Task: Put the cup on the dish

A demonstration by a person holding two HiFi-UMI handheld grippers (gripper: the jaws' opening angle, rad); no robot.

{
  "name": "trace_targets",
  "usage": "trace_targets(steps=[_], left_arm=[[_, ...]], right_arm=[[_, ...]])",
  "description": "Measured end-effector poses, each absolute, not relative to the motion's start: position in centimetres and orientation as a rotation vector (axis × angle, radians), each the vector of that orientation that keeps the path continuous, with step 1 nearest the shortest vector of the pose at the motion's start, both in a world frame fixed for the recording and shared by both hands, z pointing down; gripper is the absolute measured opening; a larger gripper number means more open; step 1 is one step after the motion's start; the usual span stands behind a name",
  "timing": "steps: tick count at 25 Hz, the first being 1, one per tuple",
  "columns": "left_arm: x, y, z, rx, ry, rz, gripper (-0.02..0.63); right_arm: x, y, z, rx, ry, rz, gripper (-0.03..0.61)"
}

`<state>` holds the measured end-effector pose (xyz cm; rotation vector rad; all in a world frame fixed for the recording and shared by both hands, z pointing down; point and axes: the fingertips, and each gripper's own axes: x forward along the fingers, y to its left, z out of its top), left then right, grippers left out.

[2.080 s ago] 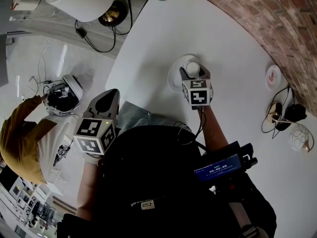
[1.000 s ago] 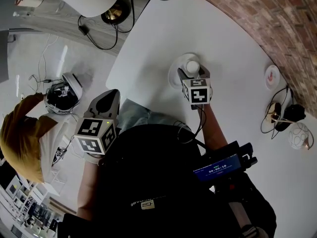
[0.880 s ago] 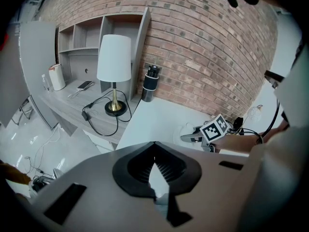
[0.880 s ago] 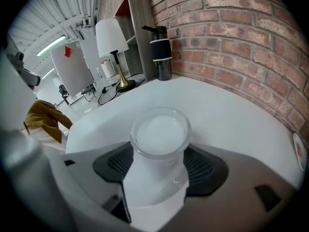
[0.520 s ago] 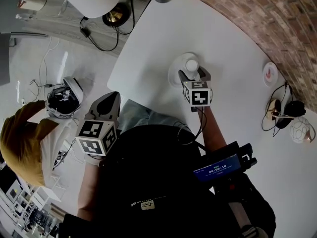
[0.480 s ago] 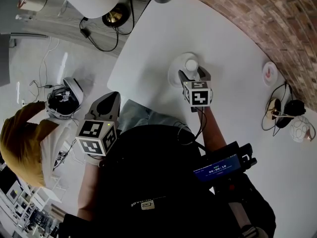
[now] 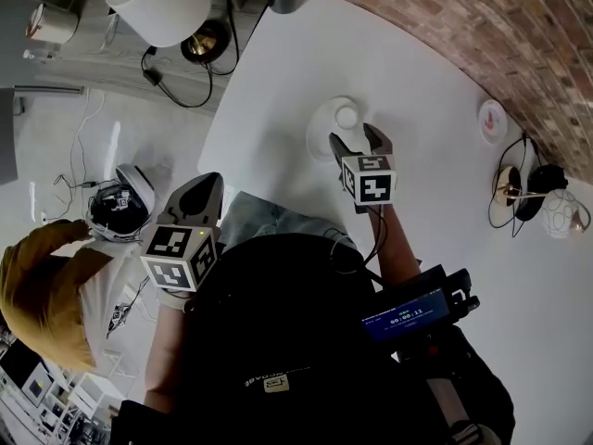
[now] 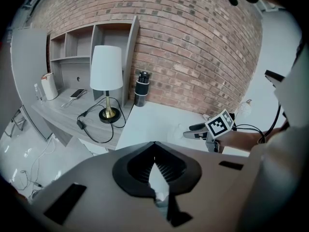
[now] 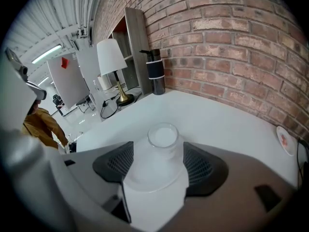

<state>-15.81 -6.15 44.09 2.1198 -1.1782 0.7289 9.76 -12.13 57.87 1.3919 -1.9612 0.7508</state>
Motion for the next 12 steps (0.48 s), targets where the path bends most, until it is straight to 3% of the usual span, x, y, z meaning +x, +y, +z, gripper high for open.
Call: trace_targets(steps=[12], left_arm=[[-13.9,-7.8,42.4,2.240,-1.082,0.714,0.006]], right_arm=[[10.3,-11.8,50.6,1.541,-2.028,0.700,0.305]])
